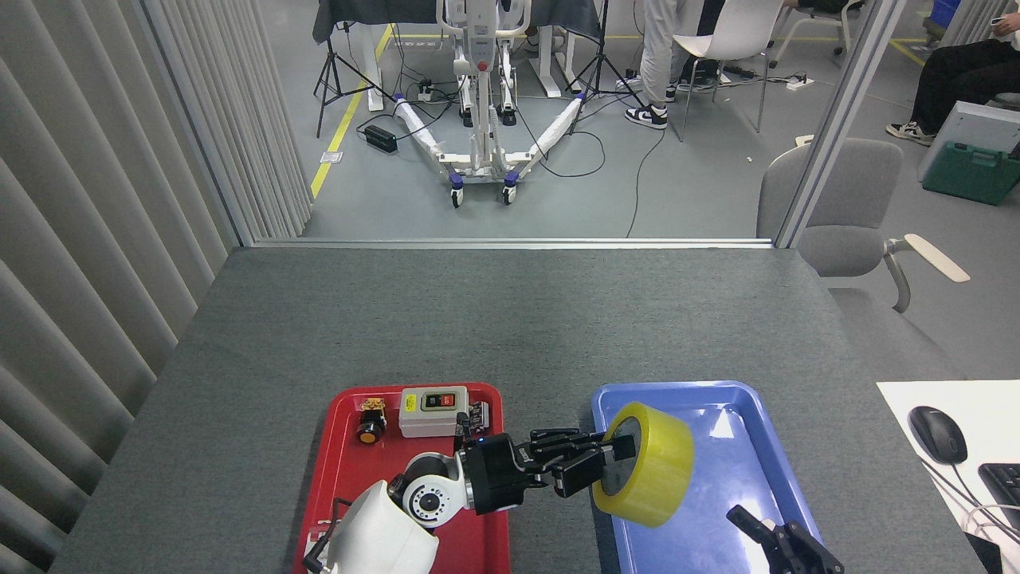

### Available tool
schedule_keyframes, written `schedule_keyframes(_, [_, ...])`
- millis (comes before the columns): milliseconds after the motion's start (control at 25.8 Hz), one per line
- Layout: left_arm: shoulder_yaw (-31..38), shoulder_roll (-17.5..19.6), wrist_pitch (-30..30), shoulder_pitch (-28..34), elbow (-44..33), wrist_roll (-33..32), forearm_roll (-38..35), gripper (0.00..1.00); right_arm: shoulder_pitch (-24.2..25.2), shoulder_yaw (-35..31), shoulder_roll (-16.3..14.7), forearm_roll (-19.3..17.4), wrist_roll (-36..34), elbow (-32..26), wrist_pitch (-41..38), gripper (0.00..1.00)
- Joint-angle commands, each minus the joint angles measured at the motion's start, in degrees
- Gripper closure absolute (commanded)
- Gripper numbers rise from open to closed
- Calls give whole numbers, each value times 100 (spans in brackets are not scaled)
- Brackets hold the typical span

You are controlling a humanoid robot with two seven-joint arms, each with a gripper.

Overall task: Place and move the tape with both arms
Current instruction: 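Pass the tape roll from the left gripper to the right gripper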

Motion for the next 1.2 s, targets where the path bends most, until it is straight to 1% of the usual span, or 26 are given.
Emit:
schedule_keyframes(0, [-19,-5,1,-9,1,1,-6,100,53,15,18,134,25,-43,-19,0])
schedule_keyframes(116, [-186,-5,1,-17,-8,1,3,100,9,130,27,161,25,-43,-19,0])
schedule_keyframes(310, [-616,-5,1,9,-70,1,3,100,0,138,123,178,25,-7,-19,0])
schedule_keyframes(426, [-713,-5,1,18,-34,1,-6,100,-9,165,185,187,25,1,-19,0])
schedule_keyframes(504, [-766,-5,1,0,-34,1,3,100,-18,288,211,301,34,1,-19,1])
schedule_keyframes(543, [-801,-23,1,-17,-8,1,-6,100,-18,341,238,398,34,1,-19,5])
schedule_keyframes(620, [-863,-58,1,-52,-8,1,3,100,0,402,282,521,34,1,-19,19])
schedule_keyframes(698, [-933,-58,1,-52,-8,1,3,100,18,490,317,530,34,-7,-19,40])
schedule_keyframes(736, [-994,-58,1,-52,-8,9,3,100,26,508,334,539,34,-7,-19,49])
schedule_keyframes(853, [-1030,-58,1,-44,-8,18,3,100,53,525,352,741,34,10,-19,65])
schedule_keyframes(930, [-1030,-49,1,-52,-8,27,3,100,88,525,413,802,34,19,-19,75])
schedule_keyframes(969, [-1030,-49,1,-52,-8,44,3,93,114,516,431,802,34,19,-19,80])
schedule_keyframes(1008, [-1030,-49,1,-44,-8,80,-6,75,123,516,449,802,34,10,-19,84])
schedule_keyframes(1047, [-1030,-49,1,-44,-8,150,-6,43,141,516,457,802,34,10,-19,87])
schedule_keyframes(1085, [-1021,-49,1,-52,-8,203,-6,27,158,499,466,802,34,10,-19,90])
schedule_keyframes(1124, [-1021,-40,1,-52,-8,229,-15,23,176,446,457,802,34,10,-19,92])
schedule_keyframes(1163, [-1012,-40,1,-44,1,238,-6,14,220,393,440,802,34,10,-19,93])
